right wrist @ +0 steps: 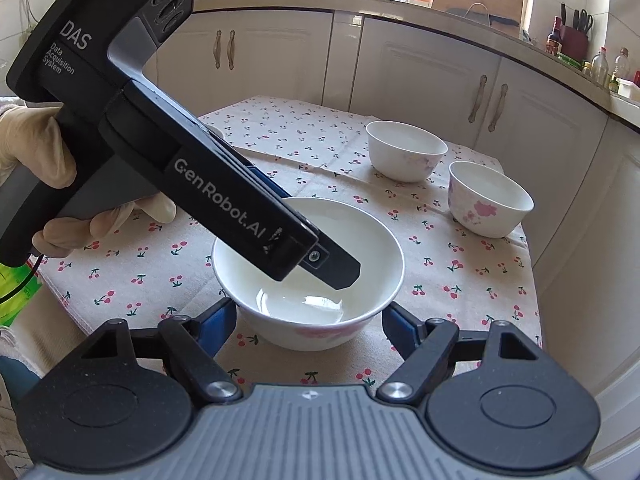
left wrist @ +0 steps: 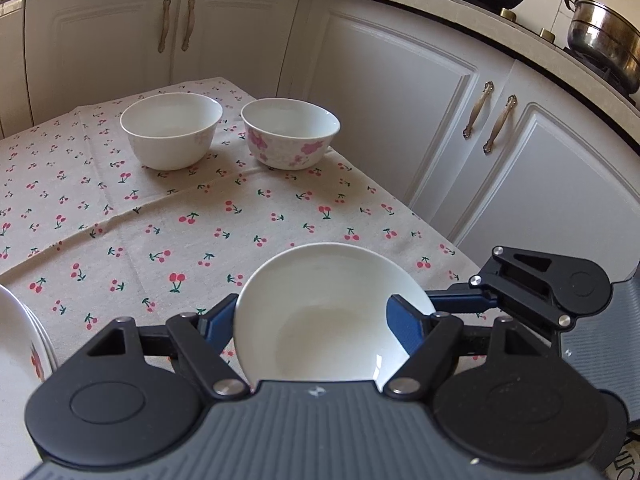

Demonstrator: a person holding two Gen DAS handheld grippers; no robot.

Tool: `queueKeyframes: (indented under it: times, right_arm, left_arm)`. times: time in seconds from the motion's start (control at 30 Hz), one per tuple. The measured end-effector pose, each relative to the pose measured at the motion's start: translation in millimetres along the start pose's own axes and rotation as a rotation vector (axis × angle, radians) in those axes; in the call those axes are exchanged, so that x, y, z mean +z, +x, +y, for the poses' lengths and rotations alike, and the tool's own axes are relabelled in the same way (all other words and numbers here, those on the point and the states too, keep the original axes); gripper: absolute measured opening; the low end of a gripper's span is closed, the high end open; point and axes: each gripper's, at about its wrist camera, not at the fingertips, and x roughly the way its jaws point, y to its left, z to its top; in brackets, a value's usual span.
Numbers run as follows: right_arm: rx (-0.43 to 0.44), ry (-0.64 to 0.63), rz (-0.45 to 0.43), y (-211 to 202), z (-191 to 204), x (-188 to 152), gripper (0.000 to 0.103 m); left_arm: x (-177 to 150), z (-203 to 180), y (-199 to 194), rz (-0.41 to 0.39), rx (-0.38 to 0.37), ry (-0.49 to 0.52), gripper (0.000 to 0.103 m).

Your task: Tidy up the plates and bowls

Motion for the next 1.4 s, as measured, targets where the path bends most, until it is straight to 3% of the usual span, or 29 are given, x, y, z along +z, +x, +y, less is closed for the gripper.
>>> queueKeyframes:
  times: [0.5, 0.6, 0.63, 0.7, 0.9, 1.13, 1.4]
  right_arm:
    - [0.006, 0.019, 0.004, 3.4, -3.4, -0.7, 0.083]
    - [0.008, 0.021, 0.005, 3.6, -3.9, -1.2, 0.084]
    - [0.009, 0.019, 0.006, 3.8, -3.8, -1.3, 0.086]
    - [0.004, 0.016, -0.010, 2.0, -3.9, -1.1, 0.102]
    - [0.007, 0.002, -0.032, -4.7, -1.3, 0.1, 0.103]
    - [-0.011, 0.000, -0.055, -18.0, -6.4, 2.0, 0.103]
    - [-0.080, 0.064, -0.101, -33.2, -38.8, 7.1, 0.103]
  left_arm:
    - [0.1, 2.2, 1.4, -0.014, -0.007, -0.024, 0.079]
    - [0.1, 2.6, 1.3, -0.018, -0.022, -0.032, 0.087]
    - [0.0, 2.1, 1.0, -0.024, -0.020, -0.036, 0.092]
    - [0.4, 0.1, -0.1, -0.033, -0.002, -0.029, 0.094]
    - [2.3, 0.5, -8.8, -0.058, 0.030, -0.021, 0.097]
    - [13.4, -2.8, -25.6, -0.060, 0.077, 0.086, 0.100]
    - [41.5, 1.4, -34.6, -0.008, 0.075, 0.161, 0.100]
